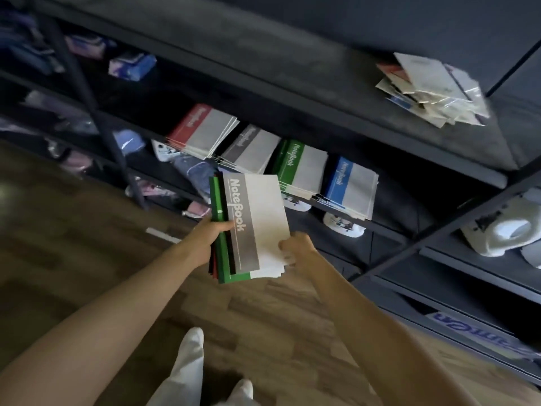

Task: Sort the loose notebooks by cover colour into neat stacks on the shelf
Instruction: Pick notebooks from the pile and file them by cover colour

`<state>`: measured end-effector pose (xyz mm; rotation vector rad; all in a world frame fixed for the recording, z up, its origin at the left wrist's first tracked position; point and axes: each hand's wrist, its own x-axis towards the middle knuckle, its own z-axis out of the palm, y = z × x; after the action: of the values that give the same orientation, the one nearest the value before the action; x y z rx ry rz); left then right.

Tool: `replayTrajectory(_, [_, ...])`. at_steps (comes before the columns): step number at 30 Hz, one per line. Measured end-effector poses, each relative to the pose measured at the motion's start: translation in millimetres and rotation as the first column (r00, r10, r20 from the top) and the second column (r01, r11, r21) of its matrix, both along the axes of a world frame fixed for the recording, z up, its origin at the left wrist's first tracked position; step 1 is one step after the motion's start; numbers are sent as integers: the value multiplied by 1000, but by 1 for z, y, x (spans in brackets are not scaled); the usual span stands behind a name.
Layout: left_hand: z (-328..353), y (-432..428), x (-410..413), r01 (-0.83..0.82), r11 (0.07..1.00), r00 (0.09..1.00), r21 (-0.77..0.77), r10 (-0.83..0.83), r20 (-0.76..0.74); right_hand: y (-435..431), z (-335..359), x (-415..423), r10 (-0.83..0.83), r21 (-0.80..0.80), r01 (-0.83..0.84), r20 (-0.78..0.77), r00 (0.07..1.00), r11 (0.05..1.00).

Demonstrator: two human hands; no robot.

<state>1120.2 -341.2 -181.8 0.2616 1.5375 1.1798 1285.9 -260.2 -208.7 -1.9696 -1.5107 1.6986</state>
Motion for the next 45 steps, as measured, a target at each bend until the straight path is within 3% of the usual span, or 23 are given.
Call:
replayTrajectory(3, [-13,-11,-19,-18,999,999,-43,20,39,-10,-18,-20,80,-117,-80,-5,997,990])
replayTrajectory(7, [-19,-7,-48,-27,995,994,-98,37,101,-12,-30,-52,6,-74,-7,-13,1000,997])
replayTrajectory(11, [-28,3,-84,64,989,977,-130,-35,211,11,-27,-86,-52,-25,51,-15,999,998])
replayTrajectory(16, [-32,31,-128,25,993,968,-113,4,251,40,-18,-130,-76,33,77,-35,997,996])
replayTrajectory(21, [-29,64,-163,43,991,980,-125,-17,199,68,-18,-150,-93,192,72,104,990,979])
replayTrajectory(25, [-31,84,-188,51,992,985,-118,-31,171,83,-21,-153,-218,138,206,75,973,969])
replayTrajectory(35, [-36,122,-231,-19,987,988,-158,43,151,166,-30,-178,-432,228,415,30,901,881])
replayTrajectory(42, [-38,155,-238,-42,981,986,-189,71,150,213,-53,-198,-405,193,384,81,911,903])
replayTrajectory(45, [-36,166,-238,-33,981,987,-193,63,151,221,-56,-202,-249,281,176,249,936,943])
